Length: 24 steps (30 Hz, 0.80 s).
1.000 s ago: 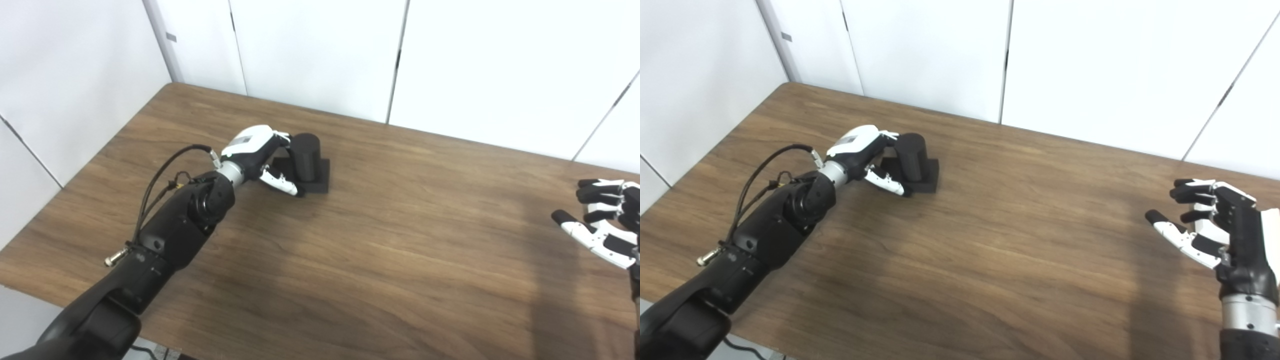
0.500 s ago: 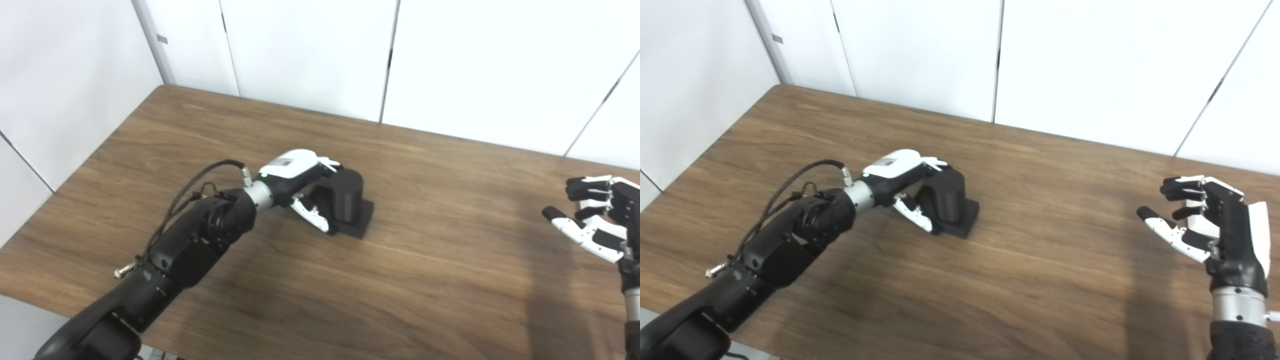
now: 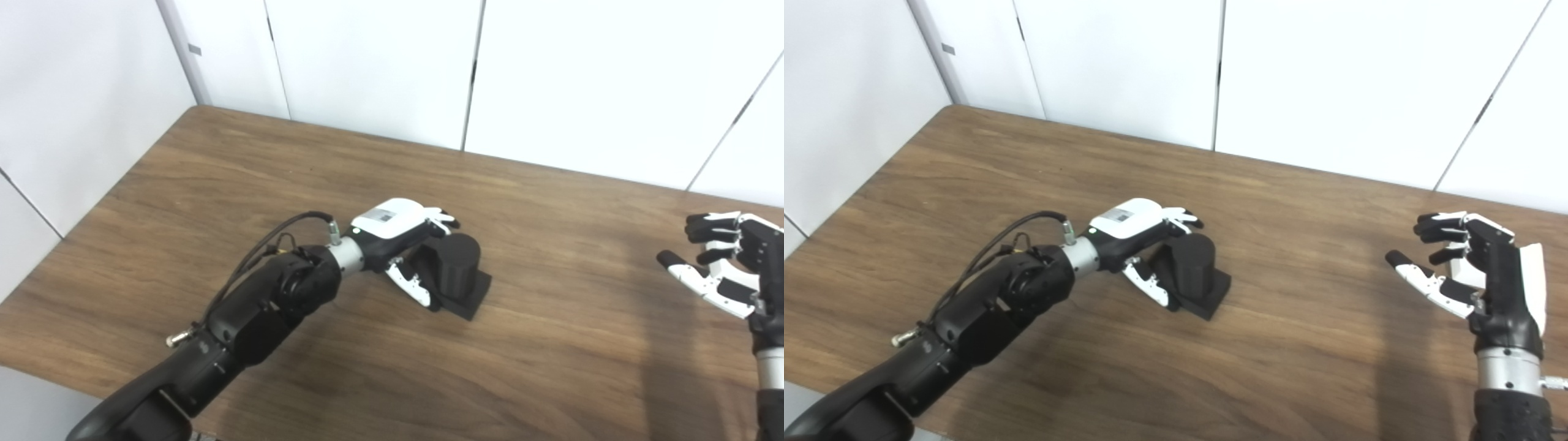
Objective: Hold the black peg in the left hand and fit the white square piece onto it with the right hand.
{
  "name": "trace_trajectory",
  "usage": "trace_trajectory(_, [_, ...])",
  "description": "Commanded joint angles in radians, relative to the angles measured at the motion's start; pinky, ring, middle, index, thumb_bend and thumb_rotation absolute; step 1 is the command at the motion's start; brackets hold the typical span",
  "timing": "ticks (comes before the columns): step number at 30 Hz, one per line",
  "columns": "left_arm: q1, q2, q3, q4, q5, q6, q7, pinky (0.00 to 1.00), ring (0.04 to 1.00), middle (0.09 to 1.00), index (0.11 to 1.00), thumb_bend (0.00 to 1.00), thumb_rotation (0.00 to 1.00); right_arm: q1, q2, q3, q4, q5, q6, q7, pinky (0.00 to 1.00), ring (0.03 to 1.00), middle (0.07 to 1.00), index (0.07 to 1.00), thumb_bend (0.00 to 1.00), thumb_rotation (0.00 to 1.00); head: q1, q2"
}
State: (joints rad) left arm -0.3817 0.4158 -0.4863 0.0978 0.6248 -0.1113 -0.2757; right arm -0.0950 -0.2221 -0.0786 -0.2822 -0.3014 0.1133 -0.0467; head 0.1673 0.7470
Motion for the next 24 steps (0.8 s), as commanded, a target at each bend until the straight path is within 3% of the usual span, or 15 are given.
trace_trajectory(1, [0.010,-0.049,-0.075,0.018,0.009,-0.061,-0.057,0.79,0.945,0.914,0.491,0.52,0.07,-0.037,-0.009,-0.004,-0.022,-0.010,-0.041,-0.013,0.44,0.594,0.639,0.491,0.50,0.12,-0.002,0.001])
trace_trajectory(10, [-0.019,-0.052,-0.167,0.061,0.100,-0.094,-0.075,0.84,0.957,0.935,0.491,0.52,0.08,-0.029,-0.003,0.001,-0.022,-0.026,-0.046,-0.022,0.44,0.588,0.645,0.492,0.50,0.12,-0.107,0.003])
trace_trajectory(17, [-0.042,-0.008,-0.208,0.060,0.150,-0.101,-0.094,0.87,0.952,0.920,0.493,0.52,0.08,-0.028,0.000,0.009,-0.034,-0.044,-0.043,-0.020,0.45,0.594,0.649,0.493,0.50,0.12,-0.289,-0.010])
trace_trajectory(21, [-0.039,0.009,-0.200,0.072,0.138,-0.128,-0.075,0.85,0.935,0.912,0.492,0.52,0.08,-0.037,-0.044,0.014,-0.072,-0.060,-0.004,0.029,0.45,0.590,0.652,0.494,0.50,0.13,-0.358,-0.030])
trace_trajectory(23, [-0.035,0.015,-0.194,0.076,0.134,-0.137,-0.064,0.85,0.930,0.906,0.492,0.52,0.07,-0.049,-0.126,0.017,-0.103,-0.063,0.039,0.111,0.48,0.607,0.680,0.495,0.50,0.13,-0.396,-0.044])
trace_trajectory(24, [-0.032,0.018,-0.191,0.076,0.132,-0.141,-0.059,0.85,0.922,0.900,0.492,0.52,0.07,-0.055,-0.162,0.016,-0.115,-0.064,0.057,0.148,0.51,0.640,0.711,0.628,0.60,0.11,-0.396,-0.044])
